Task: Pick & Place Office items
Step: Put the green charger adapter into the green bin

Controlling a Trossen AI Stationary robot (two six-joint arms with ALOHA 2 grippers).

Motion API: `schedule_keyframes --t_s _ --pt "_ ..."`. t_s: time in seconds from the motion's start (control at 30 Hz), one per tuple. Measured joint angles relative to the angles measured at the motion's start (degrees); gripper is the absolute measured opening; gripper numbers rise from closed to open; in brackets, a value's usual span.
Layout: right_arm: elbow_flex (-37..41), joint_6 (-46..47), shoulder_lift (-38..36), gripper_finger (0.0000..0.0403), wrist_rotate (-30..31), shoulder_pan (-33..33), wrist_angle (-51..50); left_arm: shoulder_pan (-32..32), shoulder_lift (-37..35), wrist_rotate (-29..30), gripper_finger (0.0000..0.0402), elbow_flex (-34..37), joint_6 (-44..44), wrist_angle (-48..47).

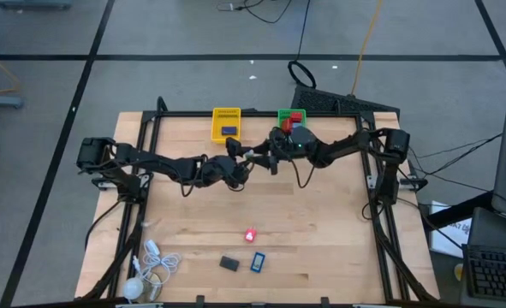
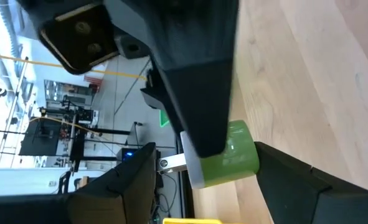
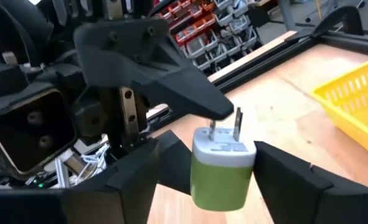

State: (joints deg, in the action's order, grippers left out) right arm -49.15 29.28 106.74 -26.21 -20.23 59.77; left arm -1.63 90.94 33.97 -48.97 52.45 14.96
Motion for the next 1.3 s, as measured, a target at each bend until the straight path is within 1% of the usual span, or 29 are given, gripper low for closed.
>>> schedule_keyframes --t_s 0.2,0.4,0.43,0.5,0.57,0.63,0.7,0.8,0.87,0.9,0.93,1.03,1.1,1.13,1.23,1.3 --pt "0.02 -0.01 0.0 0.019 -0.42 -0.02 -0.15 0.0 0.0 0.01 0.0241 0.0 -0.92 0.75" --pt "0.02 -0.76 -0.05 0.0126 -0.78 -0.04 -1.76 0.45 0.04 0.29 0.0239 0.0 -3.44 0.57" --pt "0.02 -0.87 -0.09 0.0121 -0.94 -0.04 -2.06 0.63 0.07 0.54 0.0239 0.0 -3.74 0.52" --pt "0.02 -0.79 -0.09 0.0121 -1.36 -0.04 -2.07 1.01 0.07 0.78 0.0241 0.0 -4.84 0.62" --pt "0.02 -0.84 -0.09 0.0121 -3.13 -0.06 -1.76 1.55 0.07 0.95 0.0256 0.0 -6.93 1.05" --pt "0.02 -1.79 -0.09 0.0121 -5.72 -0.45 -1.28 2.48 0.07 1.08 0.0276 0.02 -11.13 1.57" --pt "0.02 -1.9 -0.37 0.0121 -8.37 -1.22 -1.21 4.21 -0.01 3.17 0.0295 0.02 -14.75 2.28" --pt "0.02 -1.53 -0.7 0.0121 -10.77 -2.72 -1.24 7.31 -1.49 7.77 0.0318 0.0 -16.97 2.17" --pt "0.08 -1.47 -0.62 0.0121 -11.85 -3.7 -1.79 9.11 -3.72 8.75 0.033 0.0 -20.29 0.94" --pt "0.11 -1.49 -0.61 0.0121 -11.96 -4.15 -2.06 9.58 -5.08 8.17 0.0334 0.0 -22.71 0.17" --pt "0.11 -1.49 -0.63 0.0121 -11.98 -4.59 -2.21 9.75 -6.52 6.4 0.0338 0.0 -25.29 -0.85" --pt "0.32 -1.66 -1.56 0.0121 -12.02 -6.04 -3.52 8.34 -12.28 -2.26 0.0346 2.08 -30.38 -5.94" --pt "0.93 -1.7 -2.78 0.0121 -11.94 -7.03 -4.71 6.52 -16.35 -8.33 0.0347 4.61 -32.71 -6.66" --pt "1.33 -1.83 -3.79 0.0121 -11.82 -7.55 -5.9 5.51 -18.76 -10.46 0.0347 6.32 -33.79 -7.02" --pt "2.94 -4.99 -8.19 0.0121 -9.78 -8.62 -10.71 2.39 -25.51 -14.46 0.0343 11.69 -35.32 -4.48" --pt "4.08 -9.11 -12.0 0.0121 -5.19 -8.7 -16.18 0.42 -29.97 -15.72 0.034 16.15 -35.43 -2.21"
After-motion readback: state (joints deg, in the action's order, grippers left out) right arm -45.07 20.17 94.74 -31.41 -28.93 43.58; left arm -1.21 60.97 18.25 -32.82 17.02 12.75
